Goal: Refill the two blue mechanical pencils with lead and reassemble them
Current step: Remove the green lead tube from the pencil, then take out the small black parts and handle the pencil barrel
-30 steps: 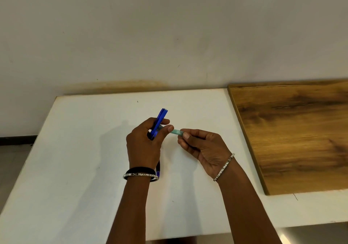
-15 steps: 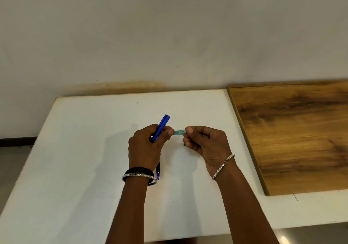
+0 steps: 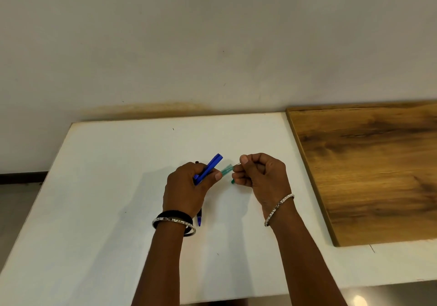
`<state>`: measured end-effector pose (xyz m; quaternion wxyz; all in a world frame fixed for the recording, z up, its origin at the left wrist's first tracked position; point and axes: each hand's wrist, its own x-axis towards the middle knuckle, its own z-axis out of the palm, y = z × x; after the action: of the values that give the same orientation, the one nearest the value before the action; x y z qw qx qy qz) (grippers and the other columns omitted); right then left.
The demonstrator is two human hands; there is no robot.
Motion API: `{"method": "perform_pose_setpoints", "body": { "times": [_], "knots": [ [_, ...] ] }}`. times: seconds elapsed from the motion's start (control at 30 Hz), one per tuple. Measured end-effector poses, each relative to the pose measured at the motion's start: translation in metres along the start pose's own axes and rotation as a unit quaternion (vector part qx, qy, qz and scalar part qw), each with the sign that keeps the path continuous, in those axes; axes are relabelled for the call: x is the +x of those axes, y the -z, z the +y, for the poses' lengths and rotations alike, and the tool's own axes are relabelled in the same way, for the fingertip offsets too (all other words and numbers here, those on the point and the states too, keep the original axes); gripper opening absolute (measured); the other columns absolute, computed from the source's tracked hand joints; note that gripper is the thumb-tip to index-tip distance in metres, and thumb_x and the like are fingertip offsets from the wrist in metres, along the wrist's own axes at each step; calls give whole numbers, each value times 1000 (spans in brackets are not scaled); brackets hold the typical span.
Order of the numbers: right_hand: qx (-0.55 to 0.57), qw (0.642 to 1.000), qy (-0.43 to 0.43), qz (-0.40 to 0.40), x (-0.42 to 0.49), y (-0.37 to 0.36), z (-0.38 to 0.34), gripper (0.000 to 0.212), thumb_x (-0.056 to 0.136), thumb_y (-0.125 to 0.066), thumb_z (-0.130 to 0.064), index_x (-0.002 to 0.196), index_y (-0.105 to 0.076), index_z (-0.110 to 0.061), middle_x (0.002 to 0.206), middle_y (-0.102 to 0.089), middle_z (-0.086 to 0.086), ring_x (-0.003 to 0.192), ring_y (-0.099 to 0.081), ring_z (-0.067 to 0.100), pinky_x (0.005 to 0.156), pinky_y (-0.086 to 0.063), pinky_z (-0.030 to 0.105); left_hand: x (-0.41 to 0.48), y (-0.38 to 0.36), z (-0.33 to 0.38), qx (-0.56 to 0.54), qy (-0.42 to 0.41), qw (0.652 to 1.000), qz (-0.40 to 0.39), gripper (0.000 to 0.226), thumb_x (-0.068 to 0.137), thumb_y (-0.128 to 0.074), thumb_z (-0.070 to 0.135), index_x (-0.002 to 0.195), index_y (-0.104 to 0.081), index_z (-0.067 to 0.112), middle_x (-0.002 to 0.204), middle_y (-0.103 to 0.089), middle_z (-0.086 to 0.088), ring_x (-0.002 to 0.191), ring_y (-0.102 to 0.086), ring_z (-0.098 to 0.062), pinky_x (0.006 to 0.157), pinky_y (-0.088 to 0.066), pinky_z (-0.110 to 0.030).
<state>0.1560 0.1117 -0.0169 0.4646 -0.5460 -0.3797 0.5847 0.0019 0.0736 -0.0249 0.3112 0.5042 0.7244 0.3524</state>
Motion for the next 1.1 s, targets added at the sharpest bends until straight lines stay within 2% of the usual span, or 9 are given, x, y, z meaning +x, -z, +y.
{"method": "perform_pose_setpoints", "body": {
  "times": [0.1, 0.23, 0.3, 0.47, 0.6, 0.77, 0.93, 1.0, 1.1],
  "knots": [
    [-8, 1000, 6, 25, 1, 1, 1, 19, 91, -61, -14, 95, -64, 4, 78, -71, 19, 62, -68, 23, 55, -58, 24, 0, 1, -2, 6, 1, 1000, -10, 14, 78, -71, 42, 83, -73, 29, 77, -65, 6, 58, -48, -8, 59, -40, -19],
    [-12, 997, 5, 75, 4, 6, 3, 18, 91, -61, -18, 94, -65, 0, 76, -72, 12, 61, -69, 18, 58, -59, 25, 1, 2, -9, 21, 25, 999, -12, 19, 76, -70, 48, 83, -74, 30, 77, -68, 3, 60, -52, -13, 65, -51, -32],
    [7, 995, -1, 100, 6, 9, 2, 14, 91, -61, -17, 90, -66, -4, 75, -71, 12, 61, -68, 18, 58, -59, 25, 1, 2, -9, 42, 32, 999, -10, 26, 75, -70, 50, 87, -74, 27, 79, -69, 3, 63, -55, -12, 64, -52, -32],
    [10, 989, -3, 145, 7, 13, 1, 11, 91, -62, -18, 82, -65, -12, 71, -70, 7, 61, -66, 17, 62, -58, 30, -4, -2, 1, 125, 40, 991, -29, 27, 78, -68, 50, 83, -72, 24, 69, -65, 2, 63, -58, -16, 59, -48, -29],
    [-18, 989, -2, 144, 8, 10, 4, 11, 91, -62, -22, 85, -66, -13, 75, -71, 7, 65, -69, 18, 64, -59, 30, -6, -6, 5, 195, 45, 979, -36, 28, 78, -66, 51, 77, -69, 23, 62, -58, 4, 62, -57, -18, 54, -40, -24],
    [-29, 992, 2, 125, 8, 9, 4, 13, 91, -61, -21, 89, -66, -10, 77, -72, 8, 65, -69, 17, 61, -57, 25, -6, -10, 4, 230, 44, 971, -37, 30, 79, -64, 52, 72, -62, 23, 62, -53, 4, 62, -51, -18, 48, -30, -23],
    [-28, 993, 25, 108, 8, 7, 3, 15, 92, -60, -20, 92, -66, -6, 77, -72, 9, 63, -69, 15, 58, -56, 23, -4, -8, 4, 188, 24, 981, -31, 34, 78, -62, 59, 81, -68, 26, 65, -59, 6, 61, -55, -14, 55, -40, -24],
    [-26, 993, 45, 106, 8, 7, 1, 17, 92, -59, -21, 94, -66, -5, 78, -73, 8, 64, -69, 14, 58, -57, 22, -3, -7, 6, 119, 9, 993, -14, 35, 79, -59, 60, 81, -68, 26, 66, -62, 5, 59, -54, -12, 55, -39, -23],
    [-19, 991, 84, 106, 7, 7, -5, 17, 93, -58, -22, 95, -65, -8, 79, -72, 5, 65, -70, 13, 59, -57, 21, -1, -6, 7, 15, -17, 1000, 1, 31, 84, -57, 52, 94, -71, 26, 75, -69, 5, 68, -61, -12, 62, -42, -18]
  ]
}}
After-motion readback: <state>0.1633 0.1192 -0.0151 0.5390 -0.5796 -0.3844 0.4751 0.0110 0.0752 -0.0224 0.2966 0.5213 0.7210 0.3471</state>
